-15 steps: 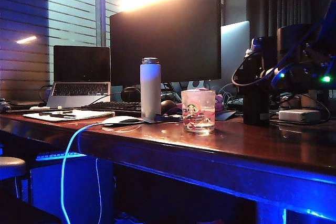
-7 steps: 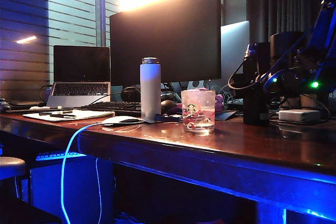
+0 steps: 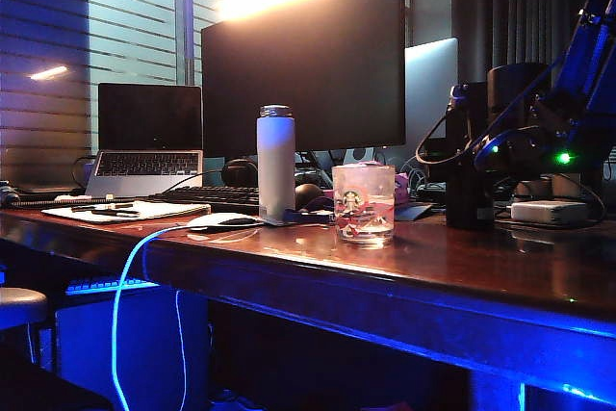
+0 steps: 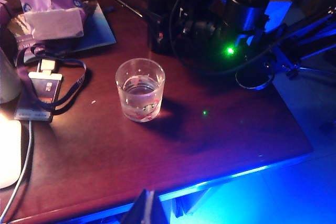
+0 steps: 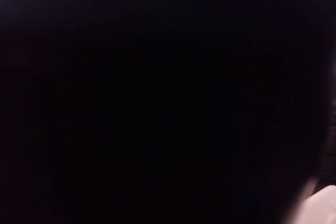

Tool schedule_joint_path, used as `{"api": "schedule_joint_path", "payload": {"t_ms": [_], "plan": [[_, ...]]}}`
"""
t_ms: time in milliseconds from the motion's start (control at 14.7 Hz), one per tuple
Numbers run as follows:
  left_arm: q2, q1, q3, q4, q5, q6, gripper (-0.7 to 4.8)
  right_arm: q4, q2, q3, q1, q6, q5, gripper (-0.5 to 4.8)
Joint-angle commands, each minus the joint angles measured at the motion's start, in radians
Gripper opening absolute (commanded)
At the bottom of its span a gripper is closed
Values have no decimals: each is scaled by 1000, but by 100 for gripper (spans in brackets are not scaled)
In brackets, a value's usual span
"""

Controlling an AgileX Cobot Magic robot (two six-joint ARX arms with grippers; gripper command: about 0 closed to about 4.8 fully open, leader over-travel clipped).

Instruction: Pick up the black thermos, pour a little water from inside into the glass cup, then place the black thermos back on the table.

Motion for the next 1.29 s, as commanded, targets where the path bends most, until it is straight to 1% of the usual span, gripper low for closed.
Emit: {"api": "schedule_joint_path", "payload": {"t_ms": [68,204,272,340,408,476,680,883,1291], "plan": [[-2,0,3,13,6,1,-3,8,2,4,-3,3,21,479],[-2,0,3,13,6,1,-3,9,6,4,-5,3,21,479],[-2,0,3,13,6,1,-3,10,6,4,-5,3,21,471],[-2,0,3,13,6,0,-3,10,6,4,-4,3,20,314],[-2,0,3,13,6,1,-3,9,6,4,-4,3,20,131],[-2,0,3,13,6,1,-3,9,6,4,-4,3,20,44],[-2,0,3,13,6,1,-3,8,5,2,-4,3,22,44],[-2,0,3,12,6,1,-3,-16,-25,-10,-3,2,76,44],[-2,0,3,13,6,1,-3,-74,-162,-66,2,-10,71,44]]}}
